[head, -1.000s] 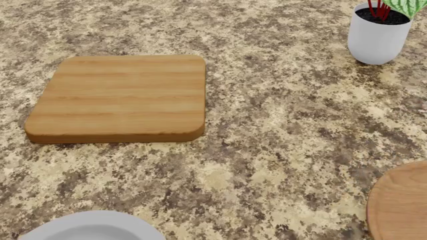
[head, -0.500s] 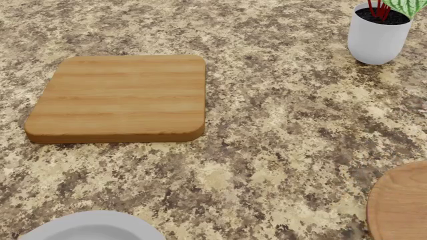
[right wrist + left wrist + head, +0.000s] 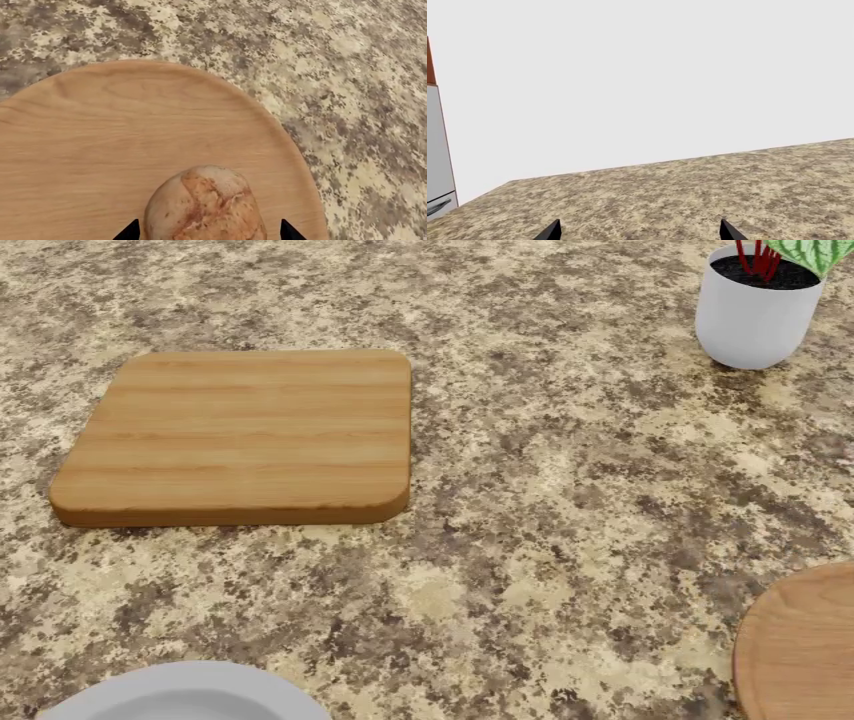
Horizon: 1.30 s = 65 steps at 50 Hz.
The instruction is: Place all breads on the cutting board.
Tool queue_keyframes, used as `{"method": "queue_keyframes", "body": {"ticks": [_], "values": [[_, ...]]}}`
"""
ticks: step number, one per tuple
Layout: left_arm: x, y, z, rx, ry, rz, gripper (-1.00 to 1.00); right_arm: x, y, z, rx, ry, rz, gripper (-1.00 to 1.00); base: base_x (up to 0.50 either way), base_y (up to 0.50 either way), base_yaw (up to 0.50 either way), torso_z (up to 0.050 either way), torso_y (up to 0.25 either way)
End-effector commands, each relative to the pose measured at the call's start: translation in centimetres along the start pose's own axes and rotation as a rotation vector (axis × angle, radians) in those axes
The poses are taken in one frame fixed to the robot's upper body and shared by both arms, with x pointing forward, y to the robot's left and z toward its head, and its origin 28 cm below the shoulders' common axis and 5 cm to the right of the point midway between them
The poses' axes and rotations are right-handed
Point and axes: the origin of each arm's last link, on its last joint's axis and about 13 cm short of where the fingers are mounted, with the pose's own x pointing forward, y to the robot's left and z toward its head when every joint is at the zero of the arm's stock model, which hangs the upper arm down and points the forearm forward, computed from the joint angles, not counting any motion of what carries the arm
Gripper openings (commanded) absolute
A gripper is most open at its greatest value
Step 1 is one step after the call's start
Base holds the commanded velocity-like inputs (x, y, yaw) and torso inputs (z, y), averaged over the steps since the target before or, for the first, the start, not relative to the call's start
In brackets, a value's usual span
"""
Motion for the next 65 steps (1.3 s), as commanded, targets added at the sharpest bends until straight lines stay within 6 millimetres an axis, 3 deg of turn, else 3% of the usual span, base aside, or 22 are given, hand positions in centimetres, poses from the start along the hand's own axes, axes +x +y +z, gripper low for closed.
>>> {"method": "queue_keyframes", "body": {"ticks": [1,2,13,23,31,46,65], "values": [[0.2,-0.1,-0.1,0.001,0.000,-0.002,1.00,1.1,0.0,-1.1,-0.005,0.049,0.001,1.00,0.00,0.00,0.00,0.000,0.000],[0.3,-0.1,-0.1,0.000,0.000,-0.002,1.00,1.2,0.0,-1.2,-0.003,0.050,0.001,-1.00,0.00,0.00,0.00,0.000,0.000],[0.1,0.0,0.1,-0.002,-0.006,0.000,1.00,-0.1,0.0,-0.2,-0.026,0.006,-0.002,-1.00,0.00,0.00,0.00,0.000,0.000],[0.0,0.0,-0.1,-0.017,-0.014,0.002,1.00,-4.6,3.1,5.7,-0.162,-0.222,0.090,-1.00,0.00,0.00,0.00,0.000,0.000],[-0.8,0.7,0.3,-0.029,-0.019,0.020,1.00,-6.4,5.2,8.6,-0.276,-0.308,0.171,-1.00,0.00,0.00,0.00,0.000,0.000],[-0.7,1.1,-0.5,-0.033,-0.022,0.032,1.00,-5.9,9.7,12.9,-0.428,-0.382,0.338,-1.00,0.00,0.00,0.00,0.000,0.000],[-1.7,1.8,0.6,-0.021,-0.036,0.060,1.00,-4.4,14.1,17.3,-0.556,-0.439,0.473,-1.00,0.00,0.00,0.00,0.000,0.000]]}}
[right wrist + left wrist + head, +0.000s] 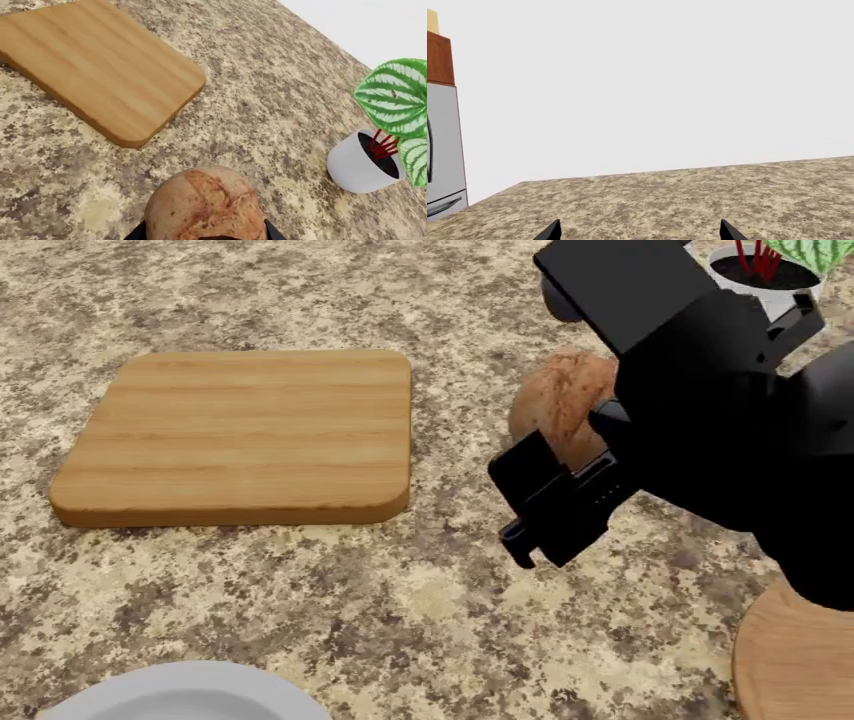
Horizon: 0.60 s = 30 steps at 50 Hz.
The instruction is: Place all breads on the cutting board.
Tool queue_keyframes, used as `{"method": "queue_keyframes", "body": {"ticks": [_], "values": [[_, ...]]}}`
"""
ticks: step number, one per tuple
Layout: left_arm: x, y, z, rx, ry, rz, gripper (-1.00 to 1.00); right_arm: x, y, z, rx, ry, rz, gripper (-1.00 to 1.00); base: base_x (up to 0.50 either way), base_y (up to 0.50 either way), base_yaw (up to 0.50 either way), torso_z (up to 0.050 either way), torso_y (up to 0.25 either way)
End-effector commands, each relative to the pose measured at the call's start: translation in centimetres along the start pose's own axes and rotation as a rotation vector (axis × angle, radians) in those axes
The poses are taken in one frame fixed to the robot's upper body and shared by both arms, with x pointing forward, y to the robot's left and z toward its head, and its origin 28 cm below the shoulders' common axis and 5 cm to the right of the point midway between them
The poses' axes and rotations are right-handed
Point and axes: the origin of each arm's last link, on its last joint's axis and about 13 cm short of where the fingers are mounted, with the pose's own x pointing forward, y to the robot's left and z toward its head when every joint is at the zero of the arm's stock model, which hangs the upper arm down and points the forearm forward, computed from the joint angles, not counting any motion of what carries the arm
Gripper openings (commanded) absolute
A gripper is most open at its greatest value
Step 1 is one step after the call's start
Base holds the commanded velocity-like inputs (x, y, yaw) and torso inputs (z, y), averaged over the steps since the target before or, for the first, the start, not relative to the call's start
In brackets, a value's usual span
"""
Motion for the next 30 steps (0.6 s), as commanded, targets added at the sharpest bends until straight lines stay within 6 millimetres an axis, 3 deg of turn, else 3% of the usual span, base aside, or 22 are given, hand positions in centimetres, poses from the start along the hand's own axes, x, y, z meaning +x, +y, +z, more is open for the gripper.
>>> {"method": "queue_keyframes", "body": {"ticks": [1,11,30], "values": [[-0.5,0.4,0.5,0.006,-0.004,0.016,1.00,2.3,0.5,2.5,-0.082,-0.029,0.062,-1.00,0.00,0.00,0.00,0.000,0.000],[-0.5,0.5,0.7,0.007,-0.006,0.019,1.00,4.4,0.9,4.4,-0.111,-0.061,0.123,-1.00,0.00,0.00,0.00,0.000,0.000],[-2.1,1.6,1.5,0.025,-0.008,0.072,1.00,10.6,2.3,8.1,-0.117,-0.109,0.250,-1.00,0.00,0.00,0.00,0.000,0.000]]}}
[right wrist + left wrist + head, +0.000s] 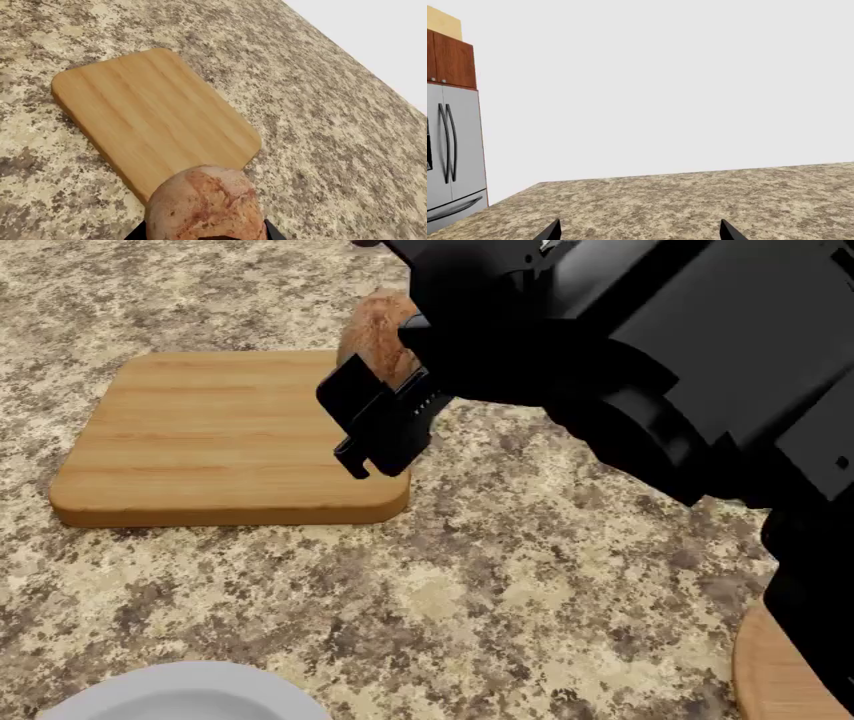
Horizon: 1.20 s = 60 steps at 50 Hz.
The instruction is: Place all breads on the cutting board.
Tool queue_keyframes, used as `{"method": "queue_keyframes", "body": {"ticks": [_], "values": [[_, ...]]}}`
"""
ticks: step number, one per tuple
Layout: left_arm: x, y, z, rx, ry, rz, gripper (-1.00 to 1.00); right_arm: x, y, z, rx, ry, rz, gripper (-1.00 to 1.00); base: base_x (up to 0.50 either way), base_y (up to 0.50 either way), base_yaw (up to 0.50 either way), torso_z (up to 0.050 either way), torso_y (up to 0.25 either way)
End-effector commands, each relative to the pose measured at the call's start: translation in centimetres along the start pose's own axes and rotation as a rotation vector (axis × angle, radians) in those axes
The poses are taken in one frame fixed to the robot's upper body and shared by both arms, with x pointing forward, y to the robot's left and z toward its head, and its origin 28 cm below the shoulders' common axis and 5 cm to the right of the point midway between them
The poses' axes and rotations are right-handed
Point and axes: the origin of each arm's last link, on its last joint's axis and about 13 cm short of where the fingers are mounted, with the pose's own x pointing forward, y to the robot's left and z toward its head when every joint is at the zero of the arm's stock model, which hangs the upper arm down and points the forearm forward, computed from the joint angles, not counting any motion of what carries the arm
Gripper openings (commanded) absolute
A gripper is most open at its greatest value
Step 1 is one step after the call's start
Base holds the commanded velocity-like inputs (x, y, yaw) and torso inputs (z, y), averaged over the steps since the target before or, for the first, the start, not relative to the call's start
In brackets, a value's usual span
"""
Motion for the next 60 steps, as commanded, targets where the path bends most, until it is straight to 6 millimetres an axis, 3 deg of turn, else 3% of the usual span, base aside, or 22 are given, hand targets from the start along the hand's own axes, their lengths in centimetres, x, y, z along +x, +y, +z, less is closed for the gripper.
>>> {"method": "queue_keyframes", "body": {"ticks": [1,14,30,40,44,52,60], "values": [[-0.7,0.4,0.4,0.007,0.000,0.021,1.00,3.7,0.0,1.7,-0.032,-0.019,0.064,-1.00,0.00,0.00,0.00,0.000,0.000],[-0.8,0.5,0.1,0.010,0.008,0.027,1.00,9.0,0.8,1.8,-0.028,0.032,0.105,-1.00,0.00,0.00,0.00,0.000,0.000],[-1.0,1.1,0.3,0.016,0.006,0.045,1.00,11.0,2.6,0.1,-0.064,-0.004,-0.007,-1.00,0.00,0.00,0.00,0.000,0.000],[-1.3,1.1,0.3,0.016,0.009,0.047,1.00,13.5,3.5,-1.2,-0.014,-0.360,-0.166,-1.00,0.00,0.00,0.00,0.000,0.000],[-1.3,1.1,0.3,0.019,0.008,0.049,1.00,13.9,3.6,-1.8,0.035,-0.415,-0.213,-1.00,0.00,0.00,0.00,0.000,0.000],[-1.5,1.1,0.2,0.019,0.012,0.051,1.00,15.0,4.4,-4.6,0.118,-0.325,-0.199,-1.00,0.00,0.00,0.00,0.000,0.000],[-1.6,1.1,0.2,0.019,0.012,0.054,1.00,15.2,5.0,-5.3,0.226,-0.282,-0.135,-1.00,0.00,0.00,0.00,0.000,0.000]]}}
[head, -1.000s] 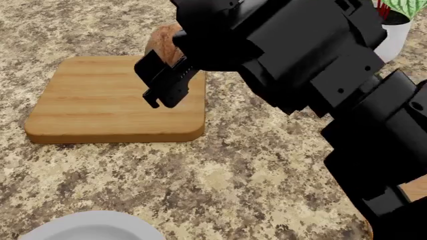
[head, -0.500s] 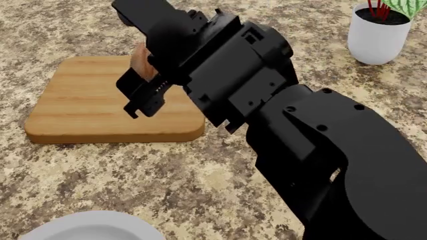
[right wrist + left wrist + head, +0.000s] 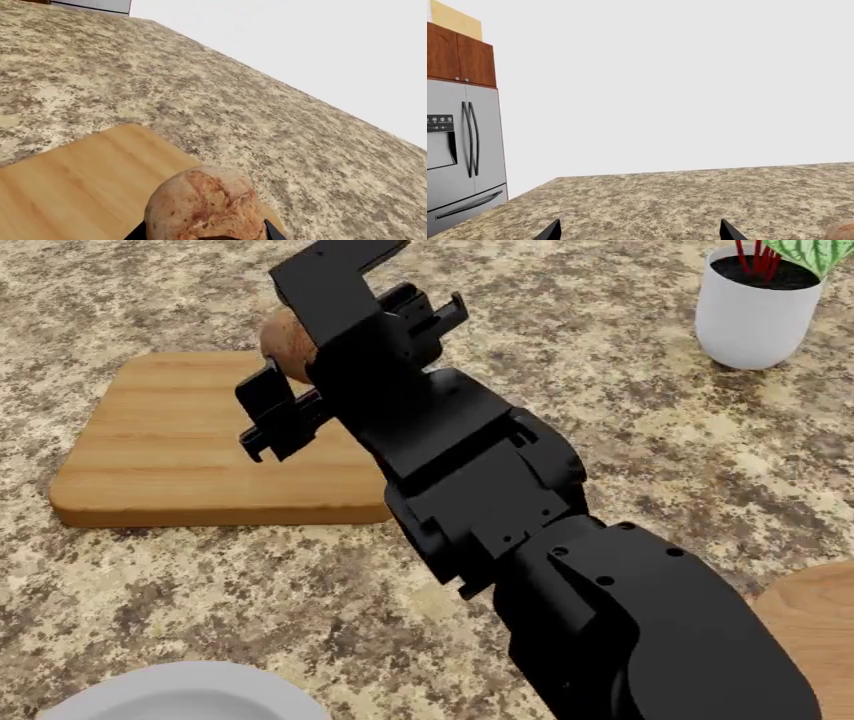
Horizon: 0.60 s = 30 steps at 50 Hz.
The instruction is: Place all breads on the cutting board.
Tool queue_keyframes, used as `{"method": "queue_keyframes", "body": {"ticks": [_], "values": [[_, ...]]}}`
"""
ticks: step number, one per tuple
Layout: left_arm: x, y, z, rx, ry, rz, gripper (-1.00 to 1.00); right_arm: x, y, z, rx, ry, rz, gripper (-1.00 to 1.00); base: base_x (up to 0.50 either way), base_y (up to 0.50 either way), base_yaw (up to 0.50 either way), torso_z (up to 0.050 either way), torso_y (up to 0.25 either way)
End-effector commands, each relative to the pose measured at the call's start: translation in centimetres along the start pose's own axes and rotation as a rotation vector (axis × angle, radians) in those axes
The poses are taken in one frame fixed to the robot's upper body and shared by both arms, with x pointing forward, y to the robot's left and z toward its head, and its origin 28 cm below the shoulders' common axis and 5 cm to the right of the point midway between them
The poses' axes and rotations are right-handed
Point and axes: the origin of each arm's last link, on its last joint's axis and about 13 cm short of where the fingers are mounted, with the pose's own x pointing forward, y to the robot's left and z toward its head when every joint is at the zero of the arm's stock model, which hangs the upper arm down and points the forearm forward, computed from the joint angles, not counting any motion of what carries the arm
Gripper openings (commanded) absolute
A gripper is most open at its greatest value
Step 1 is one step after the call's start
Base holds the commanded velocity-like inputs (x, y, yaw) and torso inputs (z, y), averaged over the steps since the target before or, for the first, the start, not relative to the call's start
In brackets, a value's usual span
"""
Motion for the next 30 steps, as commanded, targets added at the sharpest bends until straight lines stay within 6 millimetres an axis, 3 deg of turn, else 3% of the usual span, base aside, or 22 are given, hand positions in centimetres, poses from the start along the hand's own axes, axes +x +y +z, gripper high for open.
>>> {"method": "queue_keyframes", "body": {"ticks": [1,23,24,30], "values": [[-0.22,0.06,-0.03,0.000,0.001,0.004,1.00,0.10,0.65,-1.79,0.086,0.024,0.009,-1.00,0.00,0.00,0.00,0.000,0.000],[-0.28,0.16,0.30,-0.001,-0.007,0.005,1.00,-0.17,0.76,-2.64,0.092,0.128,0.029,-1.00,0.00,0.00,0.00,0.000,0.000],[-0.26,0.15,0.33,-0.002,-0.008,0.005,1.00,-0.17,0.74,-2.56,0.087,0.127,0.026,1.00,0.00,0.00,0.00,0.000,0.000],[-0.34,0.23,0.26,-0.003,-0.008,0.007,1.00,-0.17,0.68,-2.21,0.079,0.122,0.021,1.00,0.00,0.00,0.00,0.000,0.000]]}}
